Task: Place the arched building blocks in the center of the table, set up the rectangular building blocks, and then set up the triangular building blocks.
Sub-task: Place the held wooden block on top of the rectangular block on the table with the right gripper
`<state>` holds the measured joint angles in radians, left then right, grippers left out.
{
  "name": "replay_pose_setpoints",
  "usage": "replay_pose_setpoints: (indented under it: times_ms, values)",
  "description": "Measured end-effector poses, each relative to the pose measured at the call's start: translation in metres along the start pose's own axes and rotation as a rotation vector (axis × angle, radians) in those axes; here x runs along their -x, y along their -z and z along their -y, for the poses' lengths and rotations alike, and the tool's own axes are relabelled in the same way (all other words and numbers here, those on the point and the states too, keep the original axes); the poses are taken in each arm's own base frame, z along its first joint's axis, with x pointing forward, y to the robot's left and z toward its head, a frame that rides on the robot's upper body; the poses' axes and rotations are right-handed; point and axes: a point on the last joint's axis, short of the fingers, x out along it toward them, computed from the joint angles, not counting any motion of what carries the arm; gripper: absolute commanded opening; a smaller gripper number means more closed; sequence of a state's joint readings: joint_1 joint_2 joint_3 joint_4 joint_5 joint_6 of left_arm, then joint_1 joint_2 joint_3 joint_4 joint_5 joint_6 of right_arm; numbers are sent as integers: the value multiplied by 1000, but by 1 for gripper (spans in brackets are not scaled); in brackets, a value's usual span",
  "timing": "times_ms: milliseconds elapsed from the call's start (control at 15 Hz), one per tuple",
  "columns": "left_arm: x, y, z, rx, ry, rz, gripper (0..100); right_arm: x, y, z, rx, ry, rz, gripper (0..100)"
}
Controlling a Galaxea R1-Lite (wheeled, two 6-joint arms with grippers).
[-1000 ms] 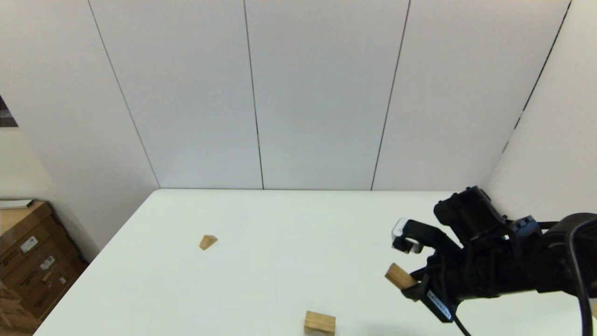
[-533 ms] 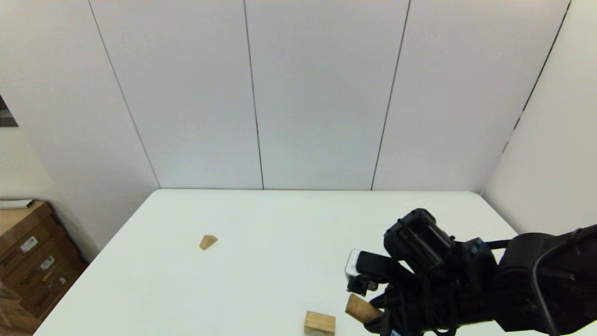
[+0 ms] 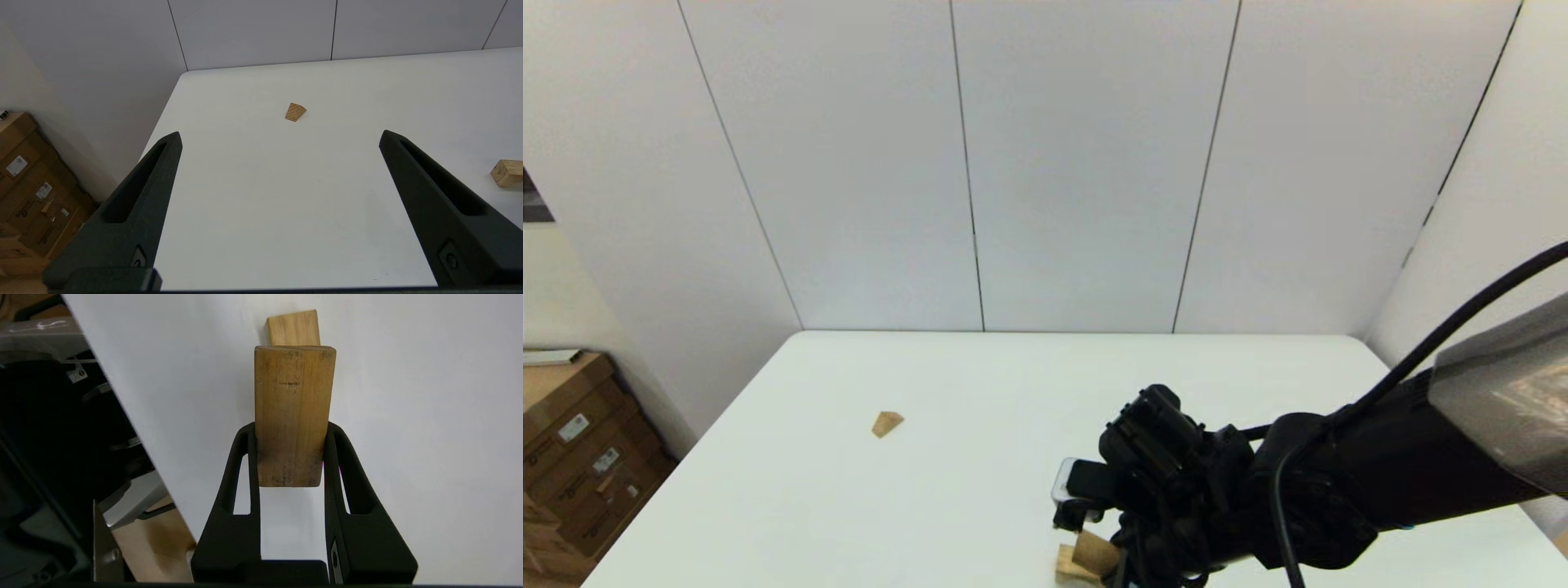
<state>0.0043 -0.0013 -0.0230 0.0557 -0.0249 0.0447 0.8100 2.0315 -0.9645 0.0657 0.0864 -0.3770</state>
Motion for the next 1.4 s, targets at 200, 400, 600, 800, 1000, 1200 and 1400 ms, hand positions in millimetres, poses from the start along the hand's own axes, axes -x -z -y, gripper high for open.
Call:
replay_pose_setpoints:
  times_ms: [200,400,600,800,1000,1200,1400]
  values:
    - [0,0,0,-2,0,1,100,-13,-8,1,-1,-35,-73,0]
    - [0,0,0,-1,0,1,100,-23,-10,2,1,-51,-112,0]
    - [0,0,0,-2,0,1,100,-30,-10,3,-2,-63,-146,0]
    - [0,0,0,0,0,1,100,-36,-16,7,5,-60,-145,0]
    - [0,0,0,0,0,1,100,-34,-24,13,13,-57,-139,0]
    - [0,0,0,2,0,1,100,-31,-26,21,27,-51,-127,0]
    - [0,0,0,1,0,1,100,-31,-23,23,59,-54,-133,0]
